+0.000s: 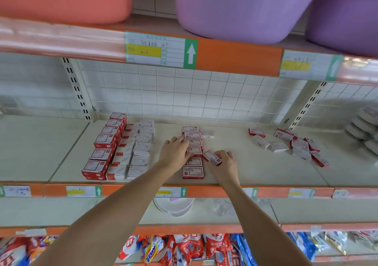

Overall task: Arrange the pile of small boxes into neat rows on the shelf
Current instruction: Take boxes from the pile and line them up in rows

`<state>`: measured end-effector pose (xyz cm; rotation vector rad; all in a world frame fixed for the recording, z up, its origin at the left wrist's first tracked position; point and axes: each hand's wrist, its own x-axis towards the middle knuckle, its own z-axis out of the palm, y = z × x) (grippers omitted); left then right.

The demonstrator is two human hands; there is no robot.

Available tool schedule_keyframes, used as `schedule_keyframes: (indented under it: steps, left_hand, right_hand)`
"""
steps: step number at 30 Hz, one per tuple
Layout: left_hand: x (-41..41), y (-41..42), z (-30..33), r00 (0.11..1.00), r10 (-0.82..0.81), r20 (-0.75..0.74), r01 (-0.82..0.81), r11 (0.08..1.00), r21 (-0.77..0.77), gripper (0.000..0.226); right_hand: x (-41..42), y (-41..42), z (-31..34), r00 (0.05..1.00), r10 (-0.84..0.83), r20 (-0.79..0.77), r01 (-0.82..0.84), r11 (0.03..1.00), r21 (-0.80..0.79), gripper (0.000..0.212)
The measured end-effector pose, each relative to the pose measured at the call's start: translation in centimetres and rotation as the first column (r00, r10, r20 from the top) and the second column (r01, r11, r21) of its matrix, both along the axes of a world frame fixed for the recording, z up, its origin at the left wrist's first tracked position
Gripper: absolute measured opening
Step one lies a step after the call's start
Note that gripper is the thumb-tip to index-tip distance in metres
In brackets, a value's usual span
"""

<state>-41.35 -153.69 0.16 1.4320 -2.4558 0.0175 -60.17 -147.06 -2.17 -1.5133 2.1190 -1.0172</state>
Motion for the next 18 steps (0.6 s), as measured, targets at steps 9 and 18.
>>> schedule_keyframes:
  steps: [9,18]
  left_hand:
    - [1.5,-0.2,1.5,0.996,0.006,-0.093,-0.003,0.999,0.032,0.017]
    - [1.9,-0.1,2.1,0.996,0.002,-0.093,0.003,0.999,0.051,0.018]
  right_hand:
    - [-0.3,0.4,2.4,0.962,0.085,0.260,-0.093,0.995,0.019,0.023]
    - [2.0,0.8,3.8,0.927,0.371,-0.062,-0.348,0.908,0.233,0.032]
